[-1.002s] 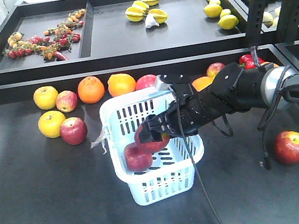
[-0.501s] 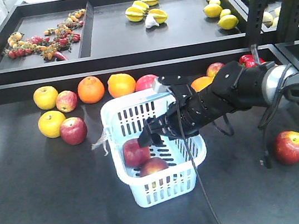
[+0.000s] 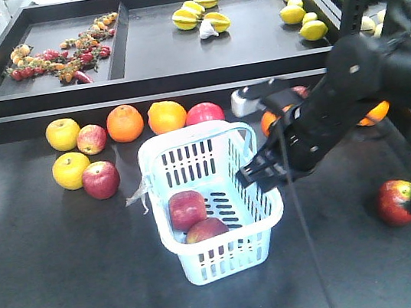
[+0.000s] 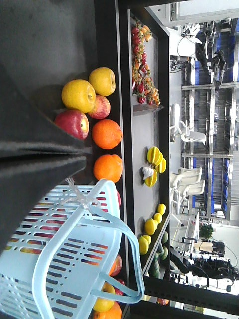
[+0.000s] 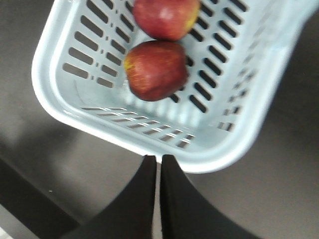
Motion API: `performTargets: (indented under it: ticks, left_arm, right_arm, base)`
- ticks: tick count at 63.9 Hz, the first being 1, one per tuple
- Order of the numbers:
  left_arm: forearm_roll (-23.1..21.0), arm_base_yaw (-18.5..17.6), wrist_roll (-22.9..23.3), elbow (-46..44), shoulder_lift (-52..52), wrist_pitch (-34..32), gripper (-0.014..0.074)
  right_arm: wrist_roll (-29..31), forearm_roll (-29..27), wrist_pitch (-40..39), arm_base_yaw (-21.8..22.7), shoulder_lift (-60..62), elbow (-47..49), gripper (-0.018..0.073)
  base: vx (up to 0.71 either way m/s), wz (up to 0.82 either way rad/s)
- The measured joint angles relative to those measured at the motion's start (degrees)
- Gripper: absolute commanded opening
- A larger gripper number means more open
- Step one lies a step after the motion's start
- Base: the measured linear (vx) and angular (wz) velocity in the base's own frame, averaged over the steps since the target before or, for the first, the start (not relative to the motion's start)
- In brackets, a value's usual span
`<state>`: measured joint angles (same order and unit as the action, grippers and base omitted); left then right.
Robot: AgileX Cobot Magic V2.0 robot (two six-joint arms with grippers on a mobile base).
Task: Pick three apples into basket with both arms
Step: 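Withdraw the right gripper and reach toward another red apple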
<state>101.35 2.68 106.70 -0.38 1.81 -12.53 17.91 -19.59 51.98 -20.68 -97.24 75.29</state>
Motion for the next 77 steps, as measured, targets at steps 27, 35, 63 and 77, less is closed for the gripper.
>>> performTargets:
  ticks: [27,35,63,77]
  left_arm:
    - [0.0,0.0,0.0,0.0,0.0,0.0,-0.0008]
    - [0.0,0.0,0.0,0.0,0.0,0.0,-0.0008]
    - [0.0,0.0,0.0,0.0,0.0,-0.1,-0.0008]
    - [0.0,0.0,0.0,0.0,0.0,-0.2,-0.0008]
  right_arm:
    - [-6.1,7.2,-6.1,21.0,13.5,-14.4,-0.0003]
    - [-4.9,7.7,-7.8,28.2,12.3,-14.7,0.0056]
    - [-2.8,8.5,-13.8,32.0,-1.4,-13.8,0.0697]
    - [-4.8,9.8,-12.7,32.0,-8.6,-8.1,0.0691]
  base:
    - [0.0,0.0]
    - [0.0,0.0]
    - [0.0,0.0]
    - [0.0,0.0]
